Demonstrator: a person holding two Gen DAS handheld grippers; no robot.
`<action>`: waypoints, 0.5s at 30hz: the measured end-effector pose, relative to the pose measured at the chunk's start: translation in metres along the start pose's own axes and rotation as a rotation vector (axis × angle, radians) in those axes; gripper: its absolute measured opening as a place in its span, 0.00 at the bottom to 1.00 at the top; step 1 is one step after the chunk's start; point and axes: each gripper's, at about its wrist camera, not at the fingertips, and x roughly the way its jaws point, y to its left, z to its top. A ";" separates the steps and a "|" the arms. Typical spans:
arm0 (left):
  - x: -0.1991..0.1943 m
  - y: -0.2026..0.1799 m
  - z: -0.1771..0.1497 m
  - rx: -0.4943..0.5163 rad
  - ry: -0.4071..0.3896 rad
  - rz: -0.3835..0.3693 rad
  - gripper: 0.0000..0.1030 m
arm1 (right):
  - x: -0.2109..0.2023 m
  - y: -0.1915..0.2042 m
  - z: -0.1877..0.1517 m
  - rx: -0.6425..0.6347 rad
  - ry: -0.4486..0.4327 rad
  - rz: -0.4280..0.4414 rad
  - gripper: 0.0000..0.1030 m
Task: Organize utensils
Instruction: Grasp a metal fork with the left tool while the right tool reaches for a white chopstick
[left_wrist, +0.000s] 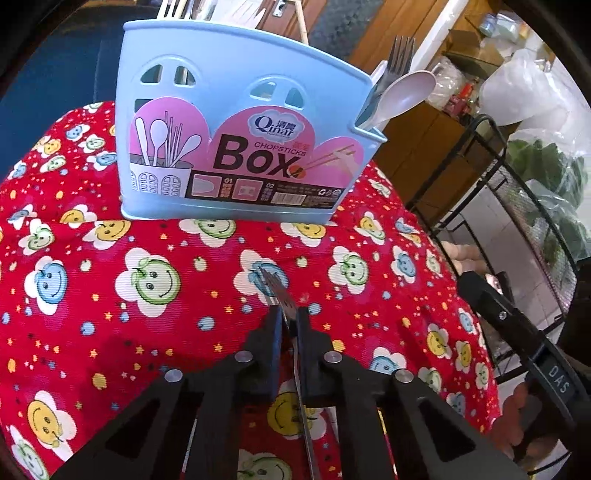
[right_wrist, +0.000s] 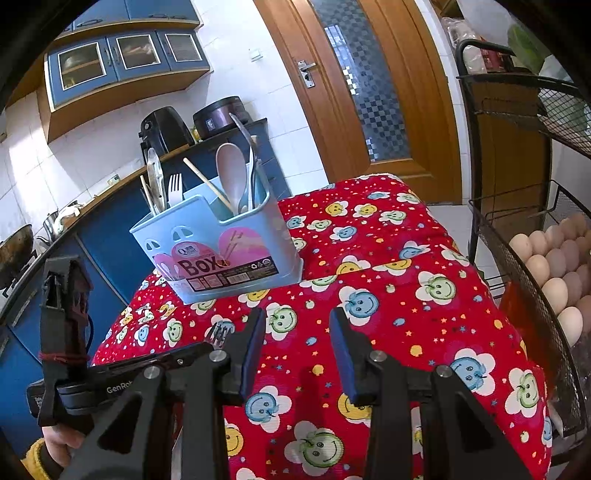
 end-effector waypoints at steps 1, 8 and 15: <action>0.000 0.000 0.000 -0.001 0.002 -0.008 0.05 | 0.000 0.000 0.000 0.000 0.000 0.000 0.38; 0.003 0.000 0.001 -0.017 0.016 -0.033 0.03 | 0.000 0.005 -0.001 -0.008 0.003 0.001 0.38; -0.017 0.011 0.003 -0.035 -0.017 -0.028 0.03 | 0.001 0.015 -0.001 -0.029 0.012 0.004 0.38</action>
